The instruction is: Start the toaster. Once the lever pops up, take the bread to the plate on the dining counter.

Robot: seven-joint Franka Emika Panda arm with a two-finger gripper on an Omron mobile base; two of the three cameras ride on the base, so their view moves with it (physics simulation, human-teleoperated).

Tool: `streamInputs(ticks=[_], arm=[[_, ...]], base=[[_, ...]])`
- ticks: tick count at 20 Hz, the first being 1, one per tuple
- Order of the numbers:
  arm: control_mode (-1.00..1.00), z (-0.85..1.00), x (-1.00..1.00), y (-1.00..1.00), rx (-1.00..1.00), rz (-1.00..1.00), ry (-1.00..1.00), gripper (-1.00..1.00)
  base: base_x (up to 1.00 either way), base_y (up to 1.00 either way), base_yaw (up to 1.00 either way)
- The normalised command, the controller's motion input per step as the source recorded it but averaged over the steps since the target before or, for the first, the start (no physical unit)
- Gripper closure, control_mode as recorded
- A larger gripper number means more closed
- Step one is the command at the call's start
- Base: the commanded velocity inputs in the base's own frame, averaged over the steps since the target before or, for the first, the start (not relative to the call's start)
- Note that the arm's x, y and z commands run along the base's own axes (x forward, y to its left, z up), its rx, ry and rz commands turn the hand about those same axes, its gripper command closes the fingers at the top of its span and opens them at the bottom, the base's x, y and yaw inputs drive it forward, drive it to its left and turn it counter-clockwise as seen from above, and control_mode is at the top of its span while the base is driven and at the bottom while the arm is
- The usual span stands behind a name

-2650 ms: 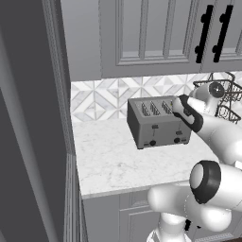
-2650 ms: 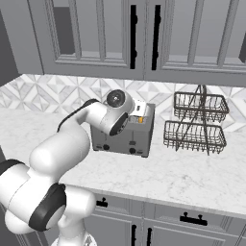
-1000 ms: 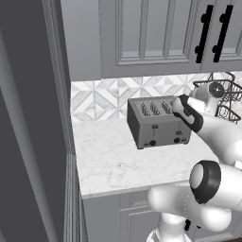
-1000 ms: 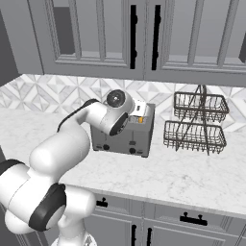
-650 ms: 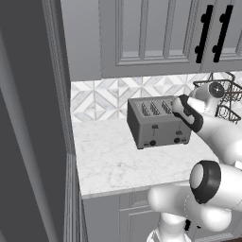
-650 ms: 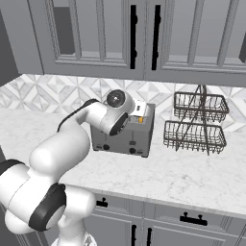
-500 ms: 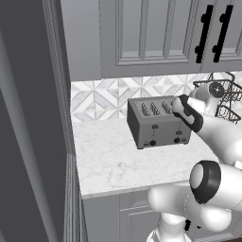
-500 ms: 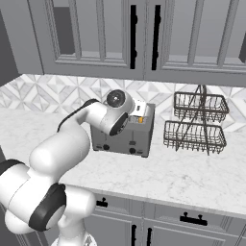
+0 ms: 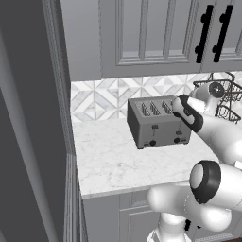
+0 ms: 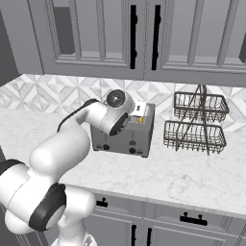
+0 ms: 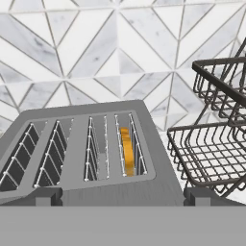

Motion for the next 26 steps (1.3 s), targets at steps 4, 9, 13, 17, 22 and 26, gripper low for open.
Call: streamInputs(ticks=[4,9,13,17,22,26], arm=[[-1.0,0.0,0.0,0.0,0.0,0.0,0.0,-1.0],[-1.0,0.0,0.0,0.0,0.0,0.0,0.0,-1.0],[-1.0,0.0,0.0,0.0,0.0,0.0,0.0,-1.0],[-1.0,0.0,0.0,0.0,0.0,0.0,0.0,-1.0],[-1.0,0.0,0.0,0.0,0.0,0.0,0.0,-1.0],[-1.0,0.0,0.0,0.0,0.0,0.0,0.0,-1.0]], base=[[0.0,0.0,0.0],[0.0,0.0,0.0],[0.0,0.0,0.0],[0.0,0.0,0.0],[0.0,0.0,0.0],[0.0,0.0,0.0]])
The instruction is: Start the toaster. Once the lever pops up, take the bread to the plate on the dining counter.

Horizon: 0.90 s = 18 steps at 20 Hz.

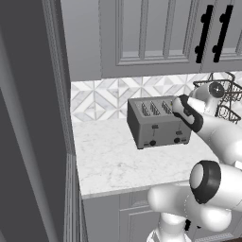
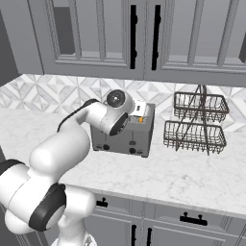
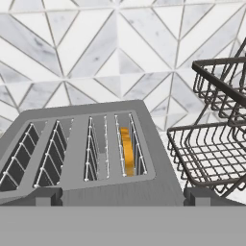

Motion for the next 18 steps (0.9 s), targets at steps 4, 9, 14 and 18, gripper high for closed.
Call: streamInputs(ticks=[4,9,14,18], arm=[[-1.0,0.0,0.0,0.0,0.0,0.0,0.0,-1.0],[-1.0,0.0,0.0,0.0,0.0,0.0,0.0,-1.0],[-1.0,0.0,0.0,0.0,0.0,0.0,0.0,-1.0],[-1.0,0.0,0.0,0.0,0.0,0.0,0.0,-1.0]], base=[[0.0,0.0,0.0],[0.0,0.0,0.0],[0.0,0.0,0.0],[0.0,0.0,0.0]])
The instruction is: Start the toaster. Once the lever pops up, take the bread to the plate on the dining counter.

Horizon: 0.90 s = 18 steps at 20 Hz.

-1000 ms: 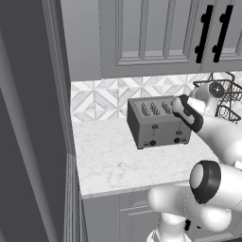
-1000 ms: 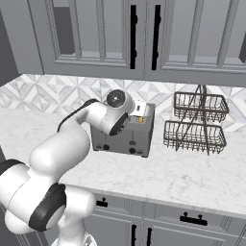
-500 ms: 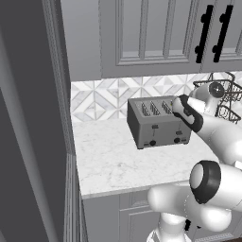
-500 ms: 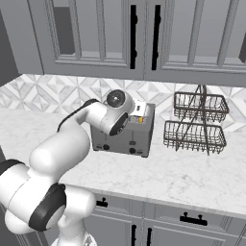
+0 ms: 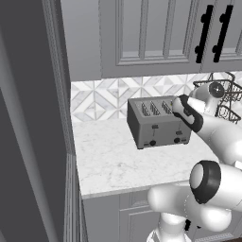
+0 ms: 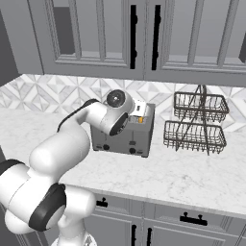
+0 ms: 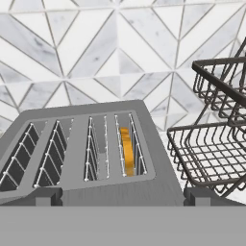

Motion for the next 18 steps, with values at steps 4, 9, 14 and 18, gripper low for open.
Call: streamInputs(ticks=[4,9,14,18], arm=[[-1.0,0.0,0.0,0.0,0.0,0.0,0.0,-1.0],[-1.0,0.0,0.0,0.0,0.0,0.0,0.0,-1.0],[-1.0,0.0,0.0,0.0,0.0,0.0,0.0,-1.0],[-1.0,0.0,0.0,0.0,0.0,0.0,0.0,-1.0]], base=[[0.0,0.0,0.0],[0.0,0.0,0.0],[0.0,0.0,0.0],[0.0,0.0,0.0]])
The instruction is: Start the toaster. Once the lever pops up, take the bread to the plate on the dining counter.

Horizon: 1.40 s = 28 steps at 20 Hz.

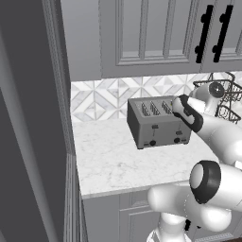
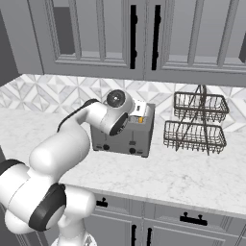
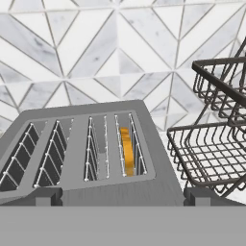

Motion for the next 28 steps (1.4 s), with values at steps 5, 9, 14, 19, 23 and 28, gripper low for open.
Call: streamInputs(ticks=[5,9,14,19,23,28], arm=[[-1.0,0.0,0.0,0.0,0.0,0.0,0.0,-1.0],[-1.0,0.0,0.0,0.0,0.0,0.0,0.0,-1.0],[-1.0,0.0,0.0,0.0,0.0,0.0,0.0,-1.0],[-1.0,0.0,0.0,0.0,0.0,0.0,0.0,-1.0],[-1.0,0.0,0.0,0.0,0.0,0.0,0.0,-1.0],[-1.0,0.0,0.0,0.0,0.0,0.0,0.0,-1.0]], base=[[0.0,0.0,0.0],[0.0,0.0,0.0],[0.0,0.0,0.0],[0.0,0.0,0.0],[0.0,0.0,0.0],[0.0,0.0,0.0]])
